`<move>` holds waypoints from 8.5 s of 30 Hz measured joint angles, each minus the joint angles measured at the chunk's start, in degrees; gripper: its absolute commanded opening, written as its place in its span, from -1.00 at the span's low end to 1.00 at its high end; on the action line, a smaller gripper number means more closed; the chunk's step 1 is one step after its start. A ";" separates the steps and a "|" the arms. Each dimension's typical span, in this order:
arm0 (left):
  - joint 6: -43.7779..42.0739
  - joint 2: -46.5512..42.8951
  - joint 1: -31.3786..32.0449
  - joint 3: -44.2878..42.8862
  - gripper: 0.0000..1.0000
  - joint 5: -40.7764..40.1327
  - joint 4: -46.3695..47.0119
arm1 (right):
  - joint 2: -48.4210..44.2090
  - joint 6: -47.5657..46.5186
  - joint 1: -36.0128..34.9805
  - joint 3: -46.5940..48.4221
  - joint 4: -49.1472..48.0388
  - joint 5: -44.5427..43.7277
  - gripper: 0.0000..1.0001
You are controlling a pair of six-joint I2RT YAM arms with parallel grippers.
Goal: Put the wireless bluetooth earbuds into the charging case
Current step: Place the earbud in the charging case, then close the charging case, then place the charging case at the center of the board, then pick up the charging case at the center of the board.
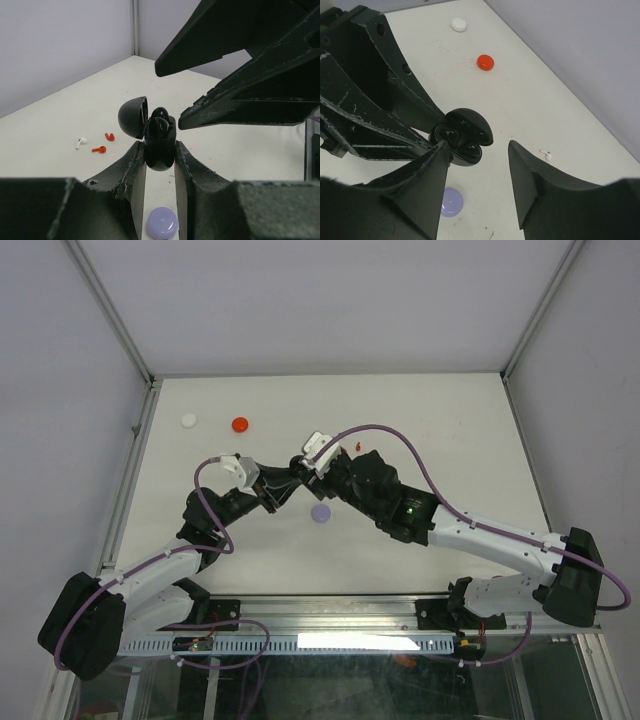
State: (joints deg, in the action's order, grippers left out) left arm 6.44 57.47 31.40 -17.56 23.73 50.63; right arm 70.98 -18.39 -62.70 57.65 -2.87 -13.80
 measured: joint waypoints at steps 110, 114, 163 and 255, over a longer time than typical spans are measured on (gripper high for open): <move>44.09 24.35 0.11 -0.63 -0.35 -11.72 -23.58 | -20.04 21.09 20.83 -10.69 20.65 4.98 0.65; 44.24 26.16 0.96 -2.32 -0.16 -11.96 -23.80 | -20.06 21.09 20.83 -10.69 20.65 4.92 0.65; 7.50 46.71 -23.74 -48.59 0.49 -35.76 -56.61 | -20.04 20.90 20.85 -10.69 20.70 2.89 0.66; -66.31 7.52 11.61 -23.96 -0.06 -0.48 -45.53 | 8.04 26.01 27.06 9.62 25.97 46.77 0.28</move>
State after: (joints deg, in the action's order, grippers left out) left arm -59.88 64.99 43.00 -41.52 23.24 5.10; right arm 79.02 7.62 -35.64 67.26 23.09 32.97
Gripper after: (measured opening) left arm 0.491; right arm 0.697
